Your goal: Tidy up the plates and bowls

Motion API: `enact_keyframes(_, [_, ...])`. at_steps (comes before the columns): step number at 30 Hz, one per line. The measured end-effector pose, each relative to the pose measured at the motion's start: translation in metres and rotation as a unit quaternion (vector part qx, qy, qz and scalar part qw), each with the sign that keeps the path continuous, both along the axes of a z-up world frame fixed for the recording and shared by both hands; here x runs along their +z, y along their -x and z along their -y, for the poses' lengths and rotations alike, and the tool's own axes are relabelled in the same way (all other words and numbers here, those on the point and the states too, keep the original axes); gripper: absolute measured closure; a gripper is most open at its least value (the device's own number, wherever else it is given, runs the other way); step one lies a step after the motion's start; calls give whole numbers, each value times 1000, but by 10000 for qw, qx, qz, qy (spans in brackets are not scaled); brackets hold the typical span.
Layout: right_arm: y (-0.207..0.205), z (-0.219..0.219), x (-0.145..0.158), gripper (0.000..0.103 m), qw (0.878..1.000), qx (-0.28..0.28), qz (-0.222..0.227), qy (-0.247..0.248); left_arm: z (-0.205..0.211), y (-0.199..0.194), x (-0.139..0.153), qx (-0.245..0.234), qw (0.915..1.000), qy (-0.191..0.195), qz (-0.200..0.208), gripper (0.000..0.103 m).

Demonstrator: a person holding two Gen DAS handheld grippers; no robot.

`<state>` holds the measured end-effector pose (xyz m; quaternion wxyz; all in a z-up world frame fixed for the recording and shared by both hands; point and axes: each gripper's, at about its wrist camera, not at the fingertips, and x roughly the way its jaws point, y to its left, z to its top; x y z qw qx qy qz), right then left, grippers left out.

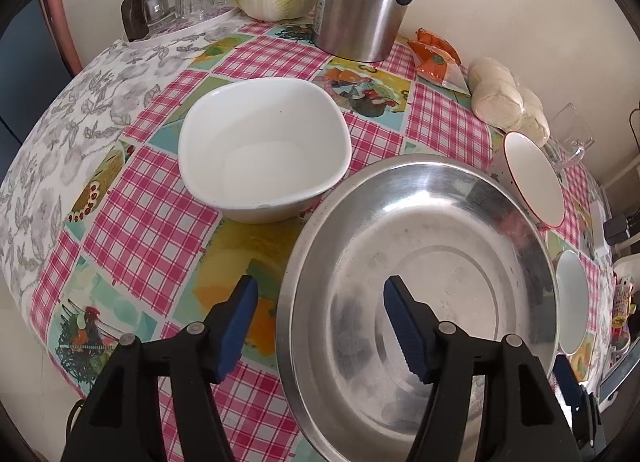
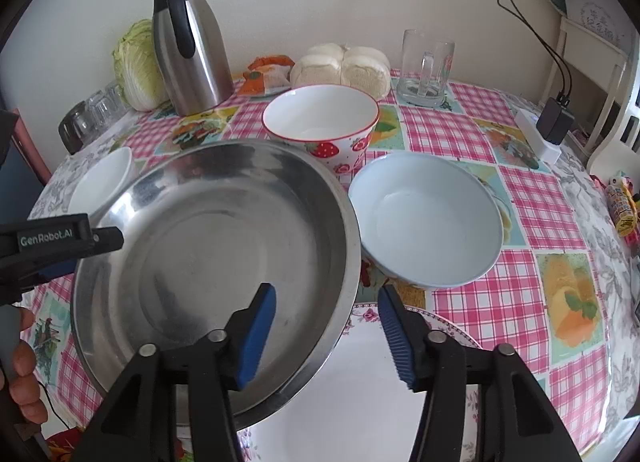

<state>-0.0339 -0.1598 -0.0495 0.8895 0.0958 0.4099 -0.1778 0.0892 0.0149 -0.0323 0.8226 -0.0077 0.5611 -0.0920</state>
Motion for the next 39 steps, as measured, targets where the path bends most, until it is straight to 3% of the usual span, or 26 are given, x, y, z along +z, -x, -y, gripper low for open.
enact_keyframes(2, [1, 1, 2, 32, 10000, -21, 79, -9, 3, 1, 1, -60, 9999, -94, 40, 25])
enact_keyframes(10, [2, 3, 4, 0, 9998, -39, 203, -81, 10, 7, 5, -289, 9981, -448, 303, 12])
enact_keyframes(14, [3, 1, 4, 0, 9998, 15, 222, 7, 13, 11, 8, -380, 9959, -639, 519, 3])
enact_keyframes(21, [8, 3, 7, 0, 9995, 37, 323, 28, 16, 19, 25, -485, 9909, -651, 1076, 3])
enact_keyframes(29, [24, 17, 14, 0, 9981, -183, 565, -141, 27, 41, 50, -758, 9795, -512, 1796, 3])
enact_keyframes(33, [40, 32, 15, 0, 9955, -395, 712, -490, 35, 55, 55, -1000, 9801, -222, 1703, 3])
enact_keyframes(39, [65, 51, 10, 0, 9918, -742, 587, -858, 47, 73, 56, -1263, 9867, 385, 949, 3])
